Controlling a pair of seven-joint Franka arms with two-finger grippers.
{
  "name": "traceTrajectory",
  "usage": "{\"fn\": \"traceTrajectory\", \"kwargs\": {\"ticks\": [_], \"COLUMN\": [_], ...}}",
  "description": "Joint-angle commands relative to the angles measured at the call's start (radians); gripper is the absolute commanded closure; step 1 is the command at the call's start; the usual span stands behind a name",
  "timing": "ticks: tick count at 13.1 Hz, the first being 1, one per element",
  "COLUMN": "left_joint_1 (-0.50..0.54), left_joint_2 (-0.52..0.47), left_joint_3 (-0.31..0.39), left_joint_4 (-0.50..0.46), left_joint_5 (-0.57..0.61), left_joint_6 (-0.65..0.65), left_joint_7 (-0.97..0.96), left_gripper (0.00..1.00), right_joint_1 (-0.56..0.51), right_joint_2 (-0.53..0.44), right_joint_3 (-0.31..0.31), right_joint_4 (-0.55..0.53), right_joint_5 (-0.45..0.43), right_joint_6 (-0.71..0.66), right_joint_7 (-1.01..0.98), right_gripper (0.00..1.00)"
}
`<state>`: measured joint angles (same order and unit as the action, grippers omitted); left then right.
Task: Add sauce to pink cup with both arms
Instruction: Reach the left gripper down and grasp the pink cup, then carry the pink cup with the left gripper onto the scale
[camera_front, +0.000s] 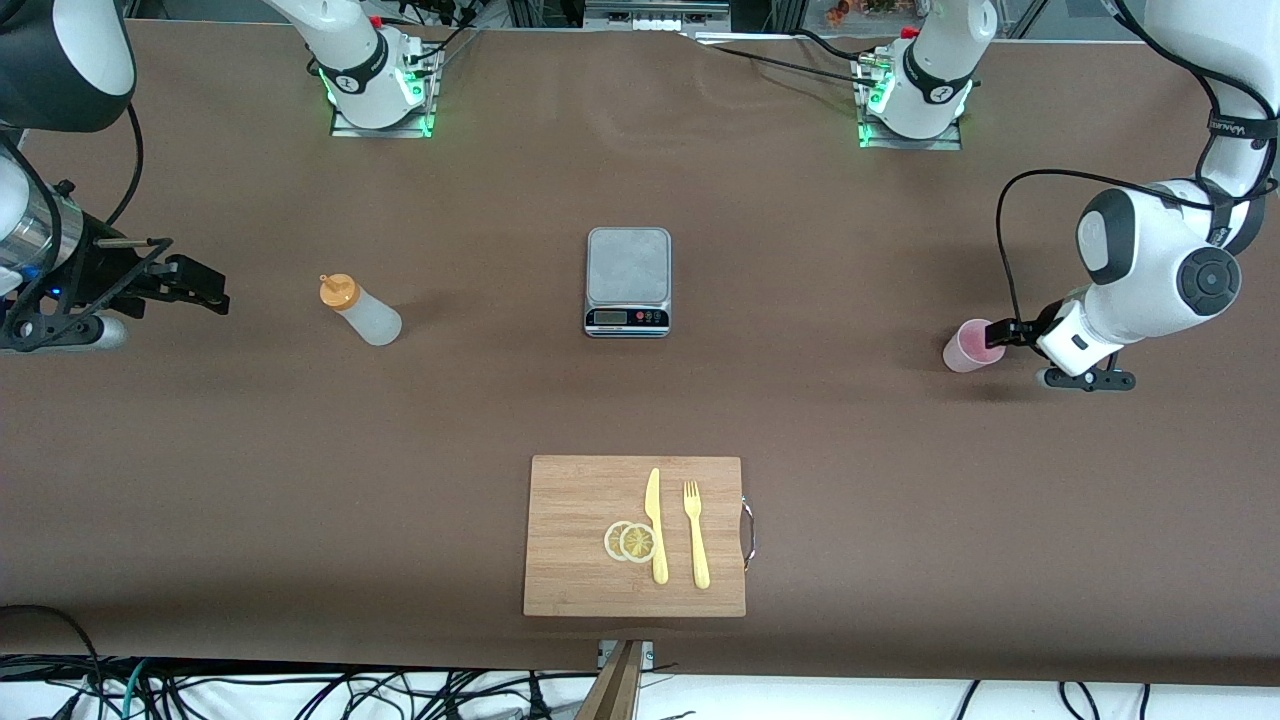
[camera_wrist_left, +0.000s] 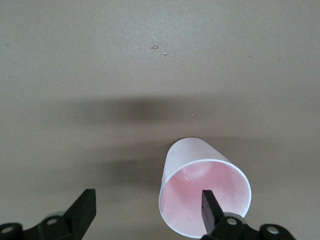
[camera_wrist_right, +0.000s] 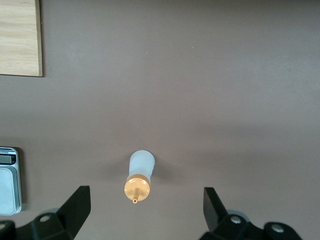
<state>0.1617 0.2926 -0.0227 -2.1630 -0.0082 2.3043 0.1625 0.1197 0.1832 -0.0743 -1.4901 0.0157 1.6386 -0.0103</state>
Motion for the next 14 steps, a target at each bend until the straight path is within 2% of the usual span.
{"fn": "traceTrajectory", "kwargs": {"ticks": [1, 2, 5, 7, 9, 10, 14], "left_joint_1": [0.004, 0.002, -0.002, -0.004, -0.005, -0.005, -0.043], "left_joint_2": [-0.021, -0.02, -0.012, -0.007, -0.006, -0.004, -0.013], "left_joint_3": [-0.002, -0.002, -0.002, -0.002, -0.002, -0.002, -0.006], "left_joint_4": [-0.038, -0.037, -0.035, -0.032, -0.032, -0.031, 0.011], "left_joint_5": [0.007, 0.007, 0.004, 0.002, 0.002, 0.002, 0.001], "left_joint_6": [0.034, 0.034, 0.034, 0.032, 0.034, 0.034, 0.001], "left_joint_7": [0.015, 0.015, 0.014, 0.006, 0.005, 0.005, -0.021], "left_gripper": [0.15, 0.25, 0.66, 0.86, 0.97, 1.0, 1.0], "right_joint_1": [-0.005, -0.005, -0.006, -0.005, -0.006, -0.006, -0.005], "right_joint_2": [0.009, 0.01, 0.01, 0.01, 0.01, 0.01, 0.01], "right_joint_3": [0.002, 0.002, 0.002, 0.002, 0.002, 0.002, 0.002], "right_joint_4": [0.024, 0.024, 0.024, 0.024, 0.024, 0.024, 0.024], "right_joint_5": [0.01, 0.01, 0.01, 0.01, 0.01, 0.01, 0.01], "right_joint_6": [-0.006, -0.006, -0.008, -0.006, -0.006, -0.006, -0.006], "right_joint_7": [-0.007, -0.007, -0.008, -0.008, -0.008, -0.008, -0.008], "right_gripper": [0.0, 0.0, 0.0, 0.0, 0.0, 0.0, 0.0]}}
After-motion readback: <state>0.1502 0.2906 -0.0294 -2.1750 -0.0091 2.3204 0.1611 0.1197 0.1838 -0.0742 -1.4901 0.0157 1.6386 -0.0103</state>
